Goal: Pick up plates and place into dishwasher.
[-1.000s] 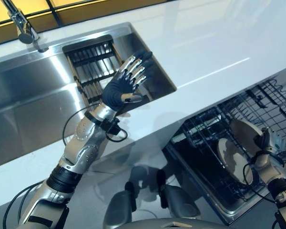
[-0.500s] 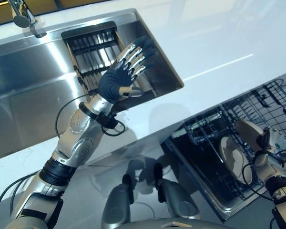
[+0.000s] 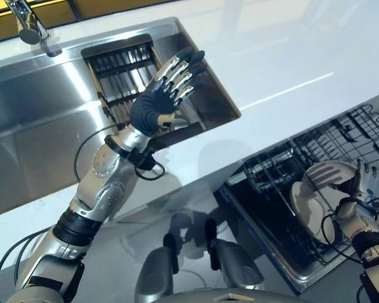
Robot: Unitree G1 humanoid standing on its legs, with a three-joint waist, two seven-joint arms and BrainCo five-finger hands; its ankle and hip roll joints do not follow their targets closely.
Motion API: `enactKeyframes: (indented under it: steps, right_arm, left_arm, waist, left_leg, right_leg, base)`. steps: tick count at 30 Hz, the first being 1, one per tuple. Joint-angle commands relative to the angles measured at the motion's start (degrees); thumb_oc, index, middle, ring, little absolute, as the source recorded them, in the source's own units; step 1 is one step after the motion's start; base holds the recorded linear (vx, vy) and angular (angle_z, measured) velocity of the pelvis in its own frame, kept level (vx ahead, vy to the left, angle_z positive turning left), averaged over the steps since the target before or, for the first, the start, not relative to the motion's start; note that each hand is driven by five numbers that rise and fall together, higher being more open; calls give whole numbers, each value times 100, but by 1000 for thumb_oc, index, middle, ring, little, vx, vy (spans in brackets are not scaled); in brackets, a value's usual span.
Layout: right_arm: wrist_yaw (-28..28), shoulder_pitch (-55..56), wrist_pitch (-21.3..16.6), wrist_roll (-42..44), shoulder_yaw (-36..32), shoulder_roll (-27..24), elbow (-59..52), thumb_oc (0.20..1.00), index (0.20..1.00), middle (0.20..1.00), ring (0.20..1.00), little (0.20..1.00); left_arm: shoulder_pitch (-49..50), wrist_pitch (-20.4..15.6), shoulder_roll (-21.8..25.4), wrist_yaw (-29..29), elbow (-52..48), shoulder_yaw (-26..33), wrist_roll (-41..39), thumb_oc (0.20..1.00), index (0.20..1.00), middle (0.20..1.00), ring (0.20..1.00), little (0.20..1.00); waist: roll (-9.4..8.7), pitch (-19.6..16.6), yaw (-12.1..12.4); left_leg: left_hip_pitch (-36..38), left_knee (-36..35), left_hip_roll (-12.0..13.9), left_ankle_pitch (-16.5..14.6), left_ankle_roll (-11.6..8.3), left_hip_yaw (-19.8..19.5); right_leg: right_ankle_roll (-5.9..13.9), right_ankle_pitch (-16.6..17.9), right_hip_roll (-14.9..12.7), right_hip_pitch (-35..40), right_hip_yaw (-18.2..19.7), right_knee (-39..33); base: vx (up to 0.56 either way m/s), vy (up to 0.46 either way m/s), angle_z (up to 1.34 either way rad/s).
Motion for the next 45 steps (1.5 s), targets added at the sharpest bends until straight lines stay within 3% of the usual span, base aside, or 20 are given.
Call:
enactKeyframes:
  steps: [1, 8, 13, 19, 23, 26, 29, 36, 42, 45]
  right_arm:
    - [-361, 123, -139, 114, -333, -713, -266, 1000, 1000, 1000, 1000, 1000]
    - [-429, 569, -284, -6, -890, -967, -1054, 1000, 1000, 1000, 1000, 1000]
    - [-205, 965, -695, 163, -1628, -999, -1780, 1000, 1000, 1000, 1000, 1000]
    - [267, 1475, -1083, 1035, -2386, -439, -2666, 1000, 1000, 1000, 1000, 1000]
    - [537, 1558, -1302, 2097, -2694, 81, -2853, 1000, 1000, 1000, 1000, 1000]
    - [784, 1538, -1404, 2945, -2812, 489, -2805, 1000, 1000, 1000, 1000, 1000]
    - [887, 1472, -1440, 3224, -2744, 744, -2653, 1000, 1000, 1000, 1000, 1000]
    - [837, 1401, -1673, 3493, -2556, 908, -2446, 1000, 1000, 1000, 1000, 1000]
    - [923, 1464, -1694, 3435, -2317, 1106, -2644, 1000, 1000, 1000, 1000, 1000]
    - [929, 1466, -1740, 3418, -2174, 1133, -2720, 1000, 1000, 1000, 1000, 1000]
  left_arm:
    - [387, -368, -277, -85, -519, 55, -28, 1000, 1000, 1000, 1000, 1000]
    - [775, -385, -475, -7, -450, 177, 272, 1000, 1000, 1000, 1000, 1000]
    - [997, -354, -613, 252, -318, 429, 245, 1000, 1000, 1000, 1000, 1000]
    - [1126, -344, -915, 485, -171, 808, 495, 1000, 1000, 1000, 1000, 1000]
    - [951, -330, -1080, 405, -46, 875, 465, 1000, 1000, 1000, 1000, 1000]
    - [779, -281, -1161, 322, -21, 836, 345, 1000, 1000, 1000, 1000, 1000]
    - [619, -119, -1239, 328, -77, 726, 166, 1000, 1000, 1000, 1000, 1000]
    - [103, -107, -1278, 356, -144, 355, -245, 1000, 1000, 1000, 1000, 1000]
    - [-27, 437, -1719, 282, 62, -196, -875, 1000, 1000, 1000, 1000, 1000]
    - [166, 541, -1876, -77, 191, -598, -956, 1000, 1000, 1000, 1000, 1000]
  waist:
    - [167, -569, -45]
    - [104, -1007, -178]
    - [106, -1299, -336]
    - [137, -1586, -556]
    - [178, -1728, -696]
    - [229, -1806, -772]
    - [277, -1860, -808]
    - [369, -1981, -907]
    - [381, -2002, -1055]
    - [383, -1988, -1092]
  left_leg:
    - [32, -675, 119, 662, 10, -111]
    - [508, -925, 119, 601, 13, -9]
    - [847, -1139, 123, 576, 3, 78]
    - [1148, -1393, 129, 599, -1, 158]
    - [1268, -1508, 138, 640, -19, 238]
    - [1343, -1582, 126, 654, -17, 279]
    - [1399, -1611, 104, 652, -3, 305]
    - [1500, -1867, 112, 731, 11, 333]
    - [1508, -1929, 104, 737, 31, 443]
    - [1498, -1879, 77, 680, 62, 510]
  right_leg:
    - [289, -298, -121, 223, 249, 347]
    - [309, -305, -128, 547, 309, 157]
    - [308, -340, -101, 742, 346, 50]
    - [268, -330, -16, 889, 417, -72]
    - [258, -267, 28, 916, 445, -135]
    - [265, -231, 50, 907, 488, -143]
    - [265, -196, 54, 915, 520, -154]
    - [321, -153, 53, 901, 564, -204]
    - [380, -77, 56, 797, 650, -196]
    - [388, -52, 63, 765, 722, -221]
  base:
    - [95, 69, -10]
    - [107, 80, -8]
    - [80, 124, -15]
    - [11, 120, -6]
    - [-40, 108, -9]
    - [-57, 77, -8]
    - [-53, 56, -13]
    - [-65, 50, -2]
    - [-67, 26, -4]
    - [-61, 13, -21]
